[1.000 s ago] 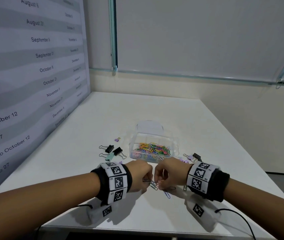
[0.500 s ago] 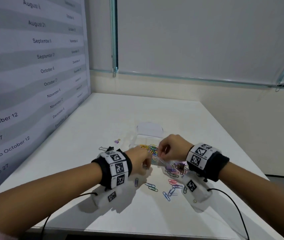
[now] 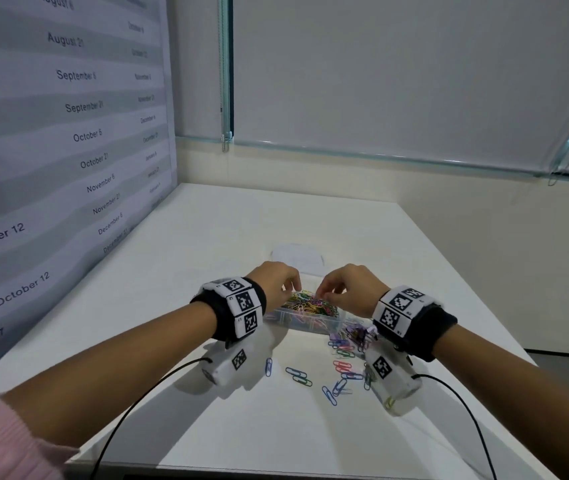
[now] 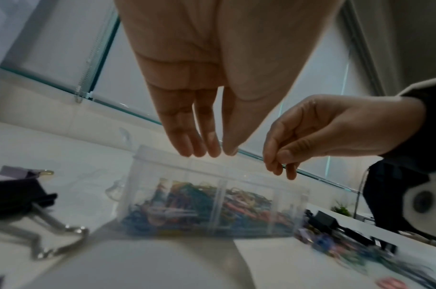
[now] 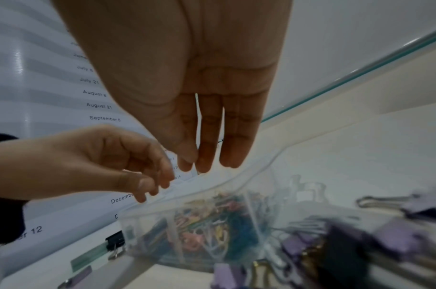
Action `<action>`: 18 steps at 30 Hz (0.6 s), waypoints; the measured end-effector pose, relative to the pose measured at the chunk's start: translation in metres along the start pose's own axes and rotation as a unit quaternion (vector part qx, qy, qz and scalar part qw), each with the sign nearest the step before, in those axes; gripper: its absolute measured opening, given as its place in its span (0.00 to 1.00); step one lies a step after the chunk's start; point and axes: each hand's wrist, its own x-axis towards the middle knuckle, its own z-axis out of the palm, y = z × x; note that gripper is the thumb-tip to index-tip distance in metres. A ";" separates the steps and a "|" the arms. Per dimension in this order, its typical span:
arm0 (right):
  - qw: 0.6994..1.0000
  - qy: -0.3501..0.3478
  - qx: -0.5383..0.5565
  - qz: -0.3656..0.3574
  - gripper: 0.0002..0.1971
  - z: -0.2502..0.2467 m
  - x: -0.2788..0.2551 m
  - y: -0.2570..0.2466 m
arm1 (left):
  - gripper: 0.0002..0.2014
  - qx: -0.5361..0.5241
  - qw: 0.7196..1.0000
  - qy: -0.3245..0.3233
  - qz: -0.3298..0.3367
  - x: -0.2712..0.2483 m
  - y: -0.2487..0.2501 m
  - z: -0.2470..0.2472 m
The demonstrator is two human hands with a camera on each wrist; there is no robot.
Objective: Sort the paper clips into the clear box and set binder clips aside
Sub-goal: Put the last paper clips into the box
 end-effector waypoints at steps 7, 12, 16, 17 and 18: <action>0.994 -0.085 -0.070 0.004 0.07 -0.003 -0.038 0.016 | 0.13 0.026 0.989 -0.118 0.081 -0.035 0.015 0.013; 0.985 -0.108 -0.133 0.015 0.10 0.017 -0.042 0.023 | 0.17 0.063 0.973 -0.211 0.070 -0.051 0.019 0.027; 0.988 -0.105 -0.110 0.021 0.08 0.022 -0.038 0.019 | 0.17 0.030 0.976 -0.207 0.065 -0.055 0.020 0.031; 0.989 -0.109 -0.102 0.015 0.08 0.023 -0.038 0.017 | 0.17 0.021 0.976 -0.207 0.066 -0.056 0.021 0.032; 0.989 -0.115 -0.095 0.007 0.07 0.023 -0.038 0.014 | 0.16 0.015 0.976 -0.207 0.068 -0.056 0.023 0.032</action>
